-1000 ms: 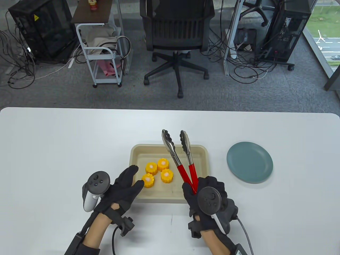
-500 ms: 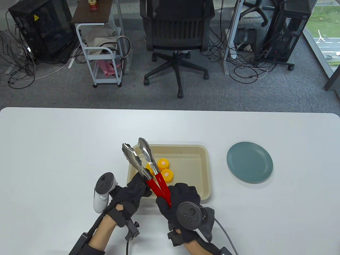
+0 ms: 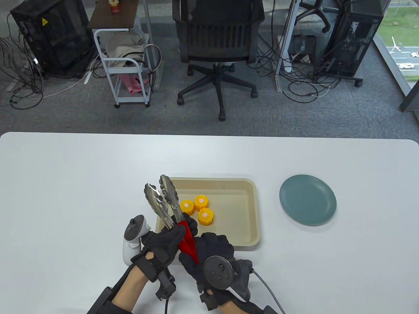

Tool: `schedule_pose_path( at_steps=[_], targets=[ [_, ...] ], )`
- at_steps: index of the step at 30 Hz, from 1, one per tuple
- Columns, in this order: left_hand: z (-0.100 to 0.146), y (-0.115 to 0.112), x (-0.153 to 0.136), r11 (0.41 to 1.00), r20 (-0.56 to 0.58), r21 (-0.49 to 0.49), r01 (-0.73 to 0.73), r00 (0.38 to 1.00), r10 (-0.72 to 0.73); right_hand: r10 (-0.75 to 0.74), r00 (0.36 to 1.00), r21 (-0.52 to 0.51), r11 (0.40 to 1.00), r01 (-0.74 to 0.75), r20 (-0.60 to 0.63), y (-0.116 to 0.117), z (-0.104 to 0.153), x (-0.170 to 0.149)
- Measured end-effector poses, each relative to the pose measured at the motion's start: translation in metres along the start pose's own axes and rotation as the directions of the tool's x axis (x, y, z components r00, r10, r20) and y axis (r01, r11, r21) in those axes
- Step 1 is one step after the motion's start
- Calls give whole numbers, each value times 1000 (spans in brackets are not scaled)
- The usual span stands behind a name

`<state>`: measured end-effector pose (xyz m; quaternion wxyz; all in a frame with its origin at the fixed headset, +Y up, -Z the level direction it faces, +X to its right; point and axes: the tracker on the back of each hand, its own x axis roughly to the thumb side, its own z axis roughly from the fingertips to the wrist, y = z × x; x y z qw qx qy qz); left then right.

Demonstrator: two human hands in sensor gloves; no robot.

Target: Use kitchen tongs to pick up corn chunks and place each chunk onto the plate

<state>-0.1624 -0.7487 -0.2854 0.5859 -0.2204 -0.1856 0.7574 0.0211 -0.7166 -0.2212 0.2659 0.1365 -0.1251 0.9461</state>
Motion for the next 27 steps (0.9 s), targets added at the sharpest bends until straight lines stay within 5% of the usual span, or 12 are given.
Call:
schedule_pose_path(
  at_steps=[16, 27],
  targets=[
    [16, 48, 18, 974, -2, 192, 121, 992, -123, 1, 1000, -51, 999, -1, -3, -28, -11, -28],
    [29, 68, 23, 942, 9, 307, 133, 990, -143, 79, 972, -122, 987, -108, -220, -100, -48, -90]
  ],
)
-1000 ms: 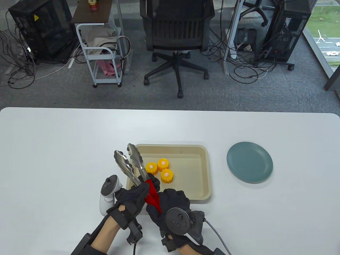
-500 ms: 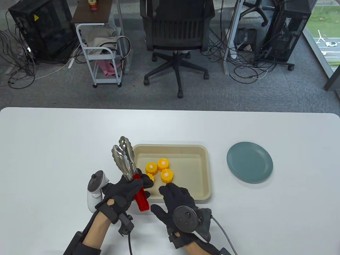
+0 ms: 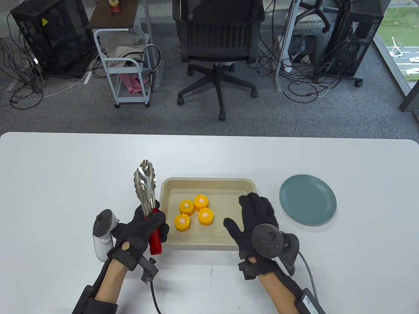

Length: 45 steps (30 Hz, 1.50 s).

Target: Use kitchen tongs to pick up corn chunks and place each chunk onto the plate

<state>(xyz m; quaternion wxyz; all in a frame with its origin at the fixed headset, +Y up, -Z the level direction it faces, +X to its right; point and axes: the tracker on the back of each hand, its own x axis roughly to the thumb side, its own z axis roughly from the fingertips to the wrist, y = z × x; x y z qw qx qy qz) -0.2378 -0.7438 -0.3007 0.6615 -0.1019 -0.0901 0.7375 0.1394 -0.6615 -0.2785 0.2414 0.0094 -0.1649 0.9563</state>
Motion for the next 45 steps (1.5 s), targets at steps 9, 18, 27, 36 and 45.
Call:
schedule_pose_path(
  at_steps=[9, 18, 27, 36, 45],
  targets=[
    [5, 15, 1, 991, -16, 100, 89, 996, -88, 147, 910, 23, 988, -149, -387, -31, -59, -127],
    [5, 18, -2, 988, -52, 97, 119, 992, -114, 266, 753, 202, 963, -178, -602, -7, -85, -228],
    [6, 26, -4, 988, -73, 112, 111, 992, -103, 302, 582, 323, 944, -71, -755, 25, -92, -267],
    [7, 29, -4, 985, -89, 118, 125, 989, -115, 258, 509, 325, 945, 46, -821, 51, -89, -278],
    [8, 30, -4, 984, -101, 110, 143, 986, -132, 248, 518, 281, 960, -15, -819, 46, -89, -276]
  ],
)
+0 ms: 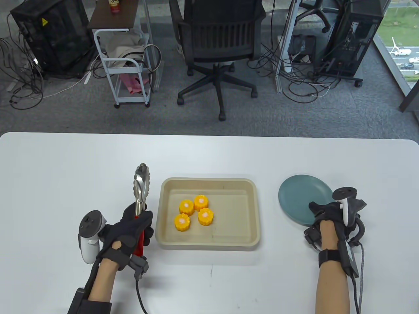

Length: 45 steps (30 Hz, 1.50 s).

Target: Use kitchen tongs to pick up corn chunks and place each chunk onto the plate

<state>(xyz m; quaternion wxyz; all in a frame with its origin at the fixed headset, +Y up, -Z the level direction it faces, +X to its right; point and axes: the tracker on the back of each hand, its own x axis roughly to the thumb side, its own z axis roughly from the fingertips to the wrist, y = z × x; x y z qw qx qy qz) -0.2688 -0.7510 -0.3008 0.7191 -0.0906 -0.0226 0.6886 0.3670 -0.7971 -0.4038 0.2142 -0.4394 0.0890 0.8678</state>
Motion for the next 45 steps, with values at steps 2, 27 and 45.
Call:
schedule_pose_path(
  at_steps=[2, 27, 45],
  targets=[
    [0, 0, -1, 1000, -4, -2, -2, 1000, 2, -104, 994, 19, 994, 104, 10, -5, 4, -1],
    [-1, 1, 0, 996, -10, -44, -72, 997, 72, -930, 362, 565, 266, 781, -62, -49, 142, 19],
    [6, -8, 18, 997, 41, -75, 4, 999, -1, -918, 190, 673, -104, 732, -348, 37, 226, -6]
  ],
)
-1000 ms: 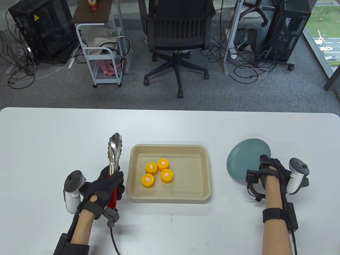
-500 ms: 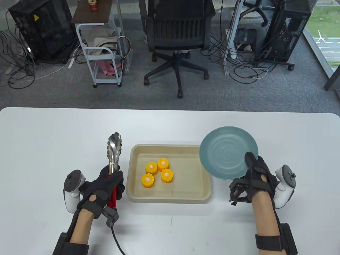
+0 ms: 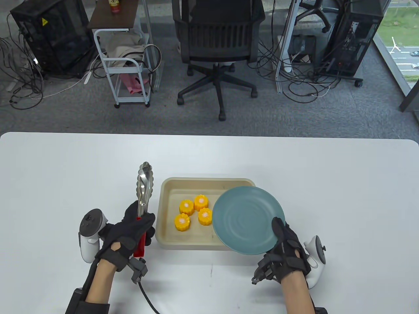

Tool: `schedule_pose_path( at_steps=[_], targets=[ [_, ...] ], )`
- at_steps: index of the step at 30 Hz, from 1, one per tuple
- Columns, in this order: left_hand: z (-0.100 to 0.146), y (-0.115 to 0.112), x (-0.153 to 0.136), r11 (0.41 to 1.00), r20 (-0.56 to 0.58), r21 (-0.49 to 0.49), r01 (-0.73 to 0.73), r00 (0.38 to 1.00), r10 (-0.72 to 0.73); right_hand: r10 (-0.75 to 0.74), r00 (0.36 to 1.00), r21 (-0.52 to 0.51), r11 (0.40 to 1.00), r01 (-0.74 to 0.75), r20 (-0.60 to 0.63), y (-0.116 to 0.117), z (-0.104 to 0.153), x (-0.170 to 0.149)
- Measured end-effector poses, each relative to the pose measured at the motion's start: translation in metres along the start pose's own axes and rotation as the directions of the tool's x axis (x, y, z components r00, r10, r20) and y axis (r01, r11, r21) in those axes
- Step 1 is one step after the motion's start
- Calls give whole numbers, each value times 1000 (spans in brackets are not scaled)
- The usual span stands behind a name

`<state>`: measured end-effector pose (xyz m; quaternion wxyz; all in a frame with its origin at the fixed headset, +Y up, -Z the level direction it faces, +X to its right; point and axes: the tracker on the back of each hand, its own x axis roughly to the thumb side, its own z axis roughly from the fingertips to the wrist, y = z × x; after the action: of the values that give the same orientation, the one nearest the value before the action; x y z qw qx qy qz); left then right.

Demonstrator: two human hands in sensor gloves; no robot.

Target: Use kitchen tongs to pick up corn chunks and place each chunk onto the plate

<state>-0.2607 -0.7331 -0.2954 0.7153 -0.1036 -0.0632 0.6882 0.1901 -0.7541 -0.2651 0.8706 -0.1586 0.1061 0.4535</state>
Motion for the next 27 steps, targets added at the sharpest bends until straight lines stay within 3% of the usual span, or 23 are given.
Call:
schedule_pose_path(
  at_steps=[2, 5, 12, 15, 22, 27],
  targets=[
    [2, -1, 4, 999, 4, 14, 33, 999, -33, 33, 999, -12, 999, -32, 17, -4, 1, 3],
    [10, -1, 12, 985, -31, 121, 120, 993, -117, 31, 999, -31, 999, -30, 39, -9, 2, 5],
    [22, -12, 30, 885, -138, 206, 417, 908, -395, 29, 1000, -24, 999, -29, 3, -13, 0, 2],
    [22, -24, 29, 792, -238, 162, 588, 802, -547, 36, 999, -24, 999, -35, 12, -13, 1, 1],
    [16, -42, 15, 607, -438, 27, 794, 555, -707, 30, 999, -11, 999, -30, 10, -12, 0, 1],
    [12, -53, 9, 515, -476, -15, 857, 447, -758, 39, 999, -5, 999, -39, 10, -12, 0, 0]
  ],
)
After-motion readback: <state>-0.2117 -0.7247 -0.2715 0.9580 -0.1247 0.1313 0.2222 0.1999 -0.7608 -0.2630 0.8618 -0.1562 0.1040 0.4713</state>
